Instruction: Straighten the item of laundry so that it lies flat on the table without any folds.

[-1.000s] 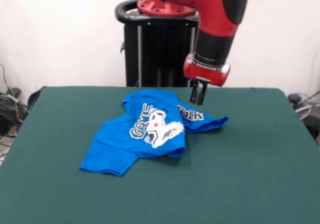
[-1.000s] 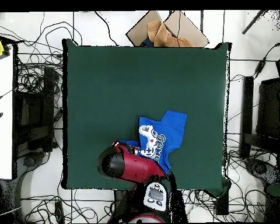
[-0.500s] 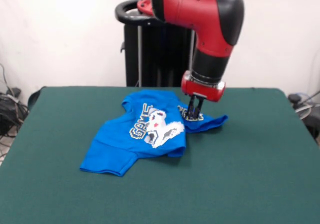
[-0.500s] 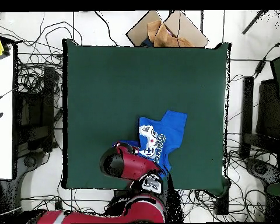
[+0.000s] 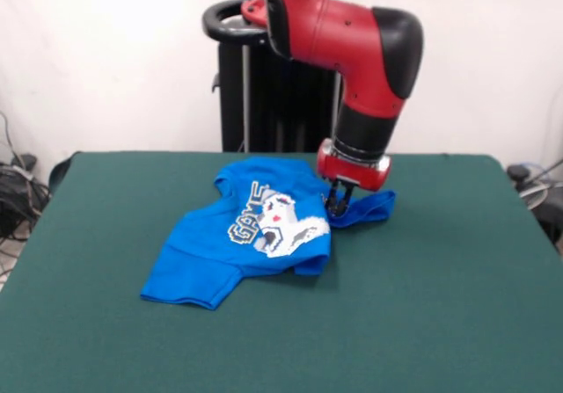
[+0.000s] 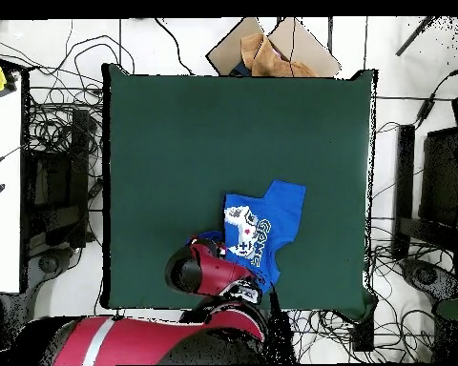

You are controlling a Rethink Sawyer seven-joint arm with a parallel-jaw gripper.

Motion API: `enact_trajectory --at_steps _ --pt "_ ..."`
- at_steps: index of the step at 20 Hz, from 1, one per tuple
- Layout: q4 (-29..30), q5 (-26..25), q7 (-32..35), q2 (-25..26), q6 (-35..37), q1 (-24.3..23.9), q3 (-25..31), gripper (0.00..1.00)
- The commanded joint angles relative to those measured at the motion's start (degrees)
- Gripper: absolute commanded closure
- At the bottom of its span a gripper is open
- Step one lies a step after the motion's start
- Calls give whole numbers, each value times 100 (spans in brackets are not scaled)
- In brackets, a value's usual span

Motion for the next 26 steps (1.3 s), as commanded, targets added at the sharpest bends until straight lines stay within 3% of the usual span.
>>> enact_trajectory --at_steps 1,6,11,16,22,26 --pt "-235 383 1400 449 -382 235 391 100" --pt "-609 -366 1646 743 -2803 92 536 100" --pt "-616 -232 1486 569 -4078 613 277 100" --pt "-345 -339 1404 184 -3858 552 538 100" --pt "-393 -843 1361 167 -3224 164 1281 100" --pt "-338 -503 1248 116 -3057 315 1298 100"
